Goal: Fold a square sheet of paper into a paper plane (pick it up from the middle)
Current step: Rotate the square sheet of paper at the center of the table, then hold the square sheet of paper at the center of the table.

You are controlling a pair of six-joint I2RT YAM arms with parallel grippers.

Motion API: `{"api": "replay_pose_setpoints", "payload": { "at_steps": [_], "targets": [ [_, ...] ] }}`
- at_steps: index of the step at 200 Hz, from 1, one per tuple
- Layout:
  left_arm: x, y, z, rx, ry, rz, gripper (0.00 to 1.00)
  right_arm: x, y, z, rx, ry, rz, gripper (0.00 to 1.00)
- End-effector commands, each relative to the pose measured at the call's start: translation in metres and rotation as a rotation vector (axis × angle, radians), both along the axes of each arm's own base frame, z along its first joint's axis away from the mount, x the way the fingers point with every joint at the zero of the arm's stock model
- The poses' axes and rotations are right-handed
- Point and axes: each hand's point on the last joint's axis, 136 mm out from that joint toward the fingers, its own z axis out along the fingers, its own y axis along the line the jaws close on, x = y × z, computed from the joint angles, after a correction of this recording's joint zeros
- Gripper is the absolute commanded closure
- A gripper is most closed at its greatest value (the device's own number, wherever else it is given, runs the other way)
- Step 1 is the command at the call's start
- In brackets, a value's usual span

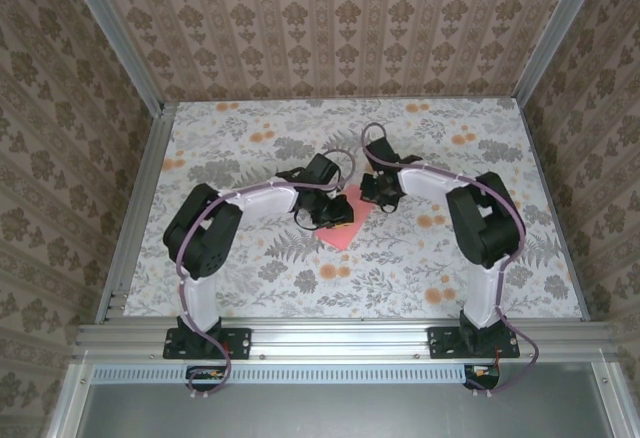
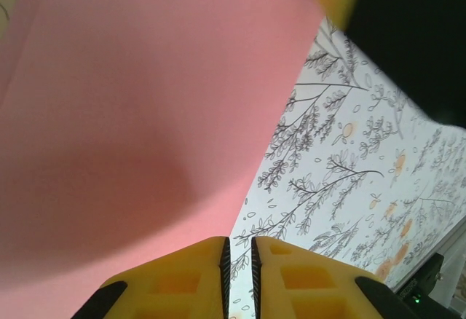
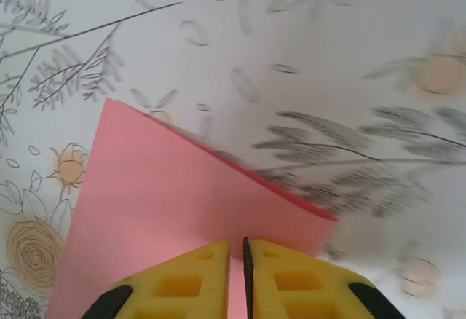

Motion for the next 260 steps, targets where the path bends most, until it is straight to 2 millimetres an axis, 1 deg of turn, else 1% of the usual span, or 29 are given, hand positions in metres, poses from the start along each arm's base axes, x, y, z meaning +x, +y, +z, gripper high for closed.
{"api": "replay_pose_setpoints", "payload": {
  "at_steps": [1,17,33,49,67,82,106,136,159,209,242,260],
  "targets": [
    [-0.005,-0.007,0.003,-0.012,0.023,0.000,0.83,0.007,0.007,0.031,0.206,-0.087,-0.009,0.81],
    [-0.010,-0.010,0.003,-0.015,0.025,-0.012,0.84,-0.001,0.016,0.045,0.316,-0.101,0.065,0.80],
    [-0.016,-0.011,-0.002,-0.007,0.040,-0.016,0.86,-0.015,0.021,0.050,0.343,-0.091,0.125,0.81],
    [-0.019,-0.010,-0.006,-0.006,0.053,-0.006,0.88,-0.030,0.025,0.045,0.376,-0.061,0.153,0.84],
    [-0.021,-0.008,-0.010,0.001,0.063,0.004,0.90,-0.047,0.029,0.035,0.391,-0.018,0.179,0.87],
    [-0.024,-0.005,-0.013,0.010,0.071,0.011,0.92,-0.057,0.033,0.028,0.399,0.007,0.200,0.89],
    [-0.027,-0.002,-0.019,0.026,0.091,0.017,0.94,-0.066,0.042,0.021,0.416,0.038,0.234,0.91],
    [-0.030,0.001,-0.026,0.049,0.112,0.033,0.96,-0.071,0.051,0.010,0.418,0.071,0.255,0.94],
    [-0.031,0.005,-0.032,0.068,0.129,0.044,0.97,-0.071,0.052,0.001,0.414,0.089,0.254,0.95],
    [-0.035,0.014,-0.044,0.103,0.160,0.070,0.98,-0.073,0.050,-0.016,0.393,0.122,0.252,0.95],
    [-0.036,0.017,-0.046,0.115,0.165,0.077,0.98,-0.075,0.045,-0.028,0.356,0.143,0.251,0.95],
    [-0.038,0.019,-0.049,0.122,0.174,0.080,0.98,-0.072,0.042,-0.032,0.331,0.142,0.251,0.95]
  ]
}}
